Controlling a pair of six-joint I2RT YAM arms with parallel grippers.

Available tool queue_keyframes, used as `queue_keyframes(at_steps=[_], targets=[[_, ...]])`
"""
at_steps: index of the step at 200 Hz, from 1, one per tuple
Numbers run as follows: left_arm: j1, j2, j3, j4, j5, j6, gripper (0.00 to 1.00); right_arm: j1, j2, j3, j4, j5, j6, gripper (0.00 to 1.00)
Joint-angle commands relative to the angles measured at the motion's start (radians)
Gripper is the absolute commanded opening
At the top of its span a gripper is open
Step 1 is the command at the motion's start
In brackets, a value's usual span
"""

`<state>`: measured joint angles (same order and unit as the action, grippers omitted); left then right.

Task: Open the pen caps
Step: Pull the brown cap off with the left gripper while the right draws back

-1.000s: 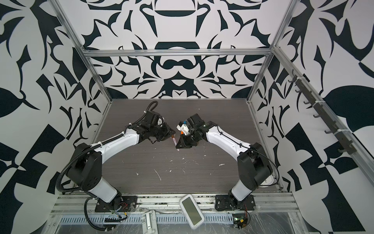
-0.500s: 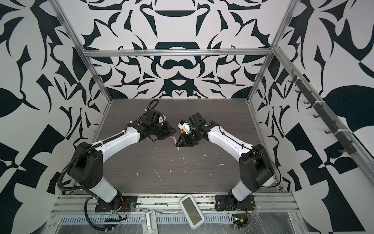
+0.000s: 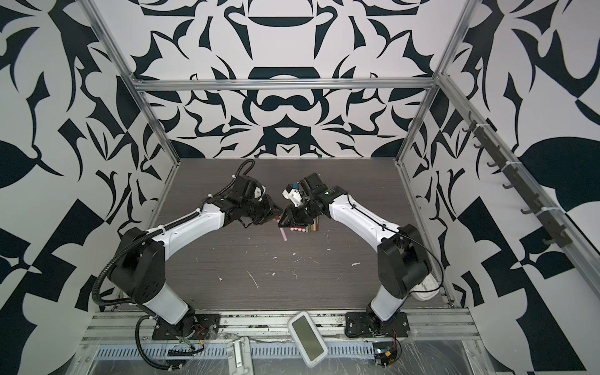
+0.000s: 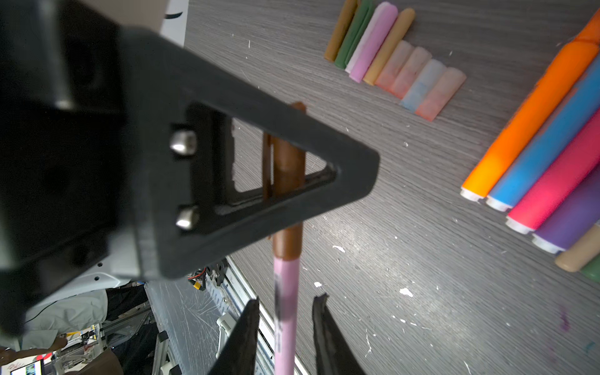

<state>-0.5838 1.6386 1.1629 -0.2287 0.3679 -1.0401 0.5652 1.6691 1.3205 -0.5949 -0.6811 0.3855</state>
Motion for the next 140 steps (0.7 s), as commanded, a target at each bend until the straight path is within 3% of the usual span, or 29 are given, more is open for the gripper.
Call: queue_keyframes(at_steps=[1,140], targets=[[-0.002,0.000,0.018,-0.014,0.006,-0.002,0.00,-0.003,-0.005,0.027,-0.013,-0.024,-0.004,0.31],[-0.002,0.035,0.056,0.021,0.006,-0.044,0.00,-0.004,0.009,-0.004,-0.005,-0.082,0.003,0.24]])
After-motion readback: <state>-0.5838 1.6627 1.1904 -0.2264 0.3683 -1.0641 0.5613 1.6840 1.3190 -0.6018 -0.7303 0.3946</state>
